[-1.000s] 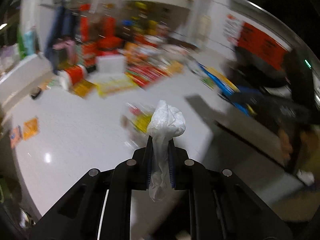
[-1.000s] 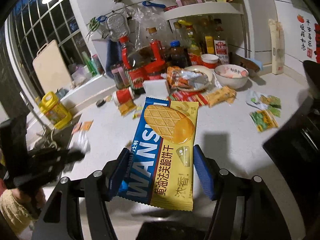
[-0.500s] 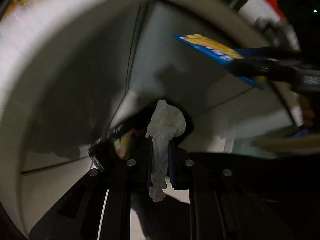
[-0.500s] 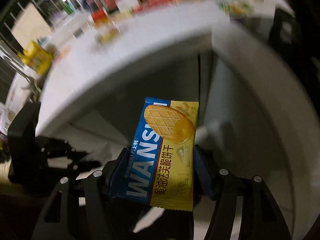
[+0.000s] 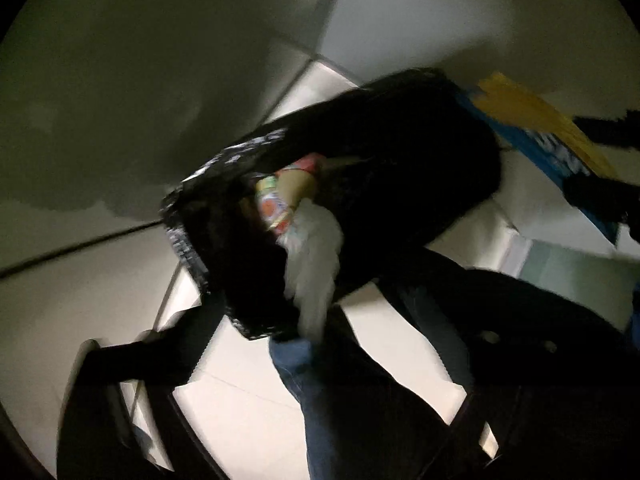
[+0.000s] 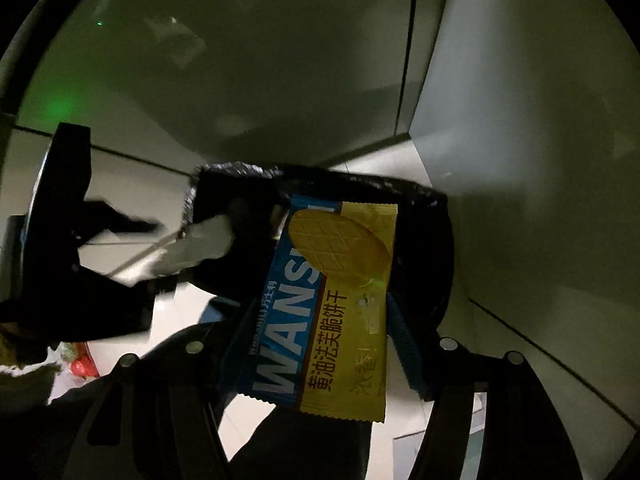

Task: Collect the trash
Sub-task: 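Lower both tools into the black trash bag and release the items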

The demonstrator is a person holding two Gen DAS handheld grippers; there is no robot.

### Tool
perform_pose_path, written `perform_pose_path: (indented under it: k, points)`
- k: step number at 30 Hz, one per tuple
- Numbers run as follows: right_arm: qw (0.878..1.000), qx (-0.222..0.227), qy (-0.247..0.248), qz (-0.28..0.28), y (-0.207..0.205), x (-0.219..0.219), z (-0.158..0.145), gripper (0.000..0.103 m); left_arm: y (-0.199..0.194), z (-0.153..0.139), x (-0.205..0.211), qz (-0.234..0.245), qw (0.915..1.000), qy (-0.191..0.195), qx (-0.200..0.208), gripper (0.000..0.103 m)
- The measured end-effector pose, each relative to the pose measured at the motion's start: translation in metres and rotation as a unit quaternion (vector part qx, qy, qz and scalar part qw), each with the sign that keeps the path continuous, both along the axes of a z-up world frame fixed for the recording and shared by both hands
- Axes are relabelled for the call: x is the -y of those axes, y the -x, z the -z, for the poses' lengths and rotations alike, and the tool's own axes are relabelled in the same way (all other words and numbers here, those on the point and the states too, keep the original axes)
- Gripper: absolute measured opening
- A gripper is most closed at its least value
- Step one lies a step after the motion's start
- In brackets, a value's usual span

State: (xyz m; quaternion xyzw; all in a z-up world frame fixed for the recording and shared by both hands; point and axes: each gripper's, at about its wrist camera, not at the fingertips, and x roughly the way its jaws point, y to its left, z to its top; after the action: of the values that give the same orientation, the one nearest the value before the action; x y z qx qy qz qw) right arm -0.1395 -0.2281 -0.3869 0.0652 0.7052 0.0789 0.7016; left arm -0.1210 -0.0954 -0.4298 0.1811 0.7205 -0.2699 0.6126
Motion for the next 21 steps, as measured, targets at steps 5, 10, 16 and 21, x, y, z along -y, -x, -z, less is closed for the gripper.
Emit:
perform_pose_path:
  k: [5,10,16,21]
  points:
    - [1.0,0.005,0.012,0.002,0.003,0.003,0.0,0.087,0.003,-0.001,-0.003,0.005,0.9999,-0.01,-0.01,0.093]
    - [1.0,0.021,0.02,0.006,0.0,0.018,-0.021,0.088,0.005,-0.026,0.001,0.018,0.9998,0.003,0.005,0.093]
    - [0.996,0.084,0.026,0.007,-0.011,0.025,-0.088,0.088,0.007,-0.105,0.005,0.027,0.9965,0.069,0.038,0.093]
    - [0.98,0.195,0.039,0.024,-0.03,0.038,-0.18,0.092,0.002,-0.213,0.001,0.032,0.9803,0.158,0.114,0.093]
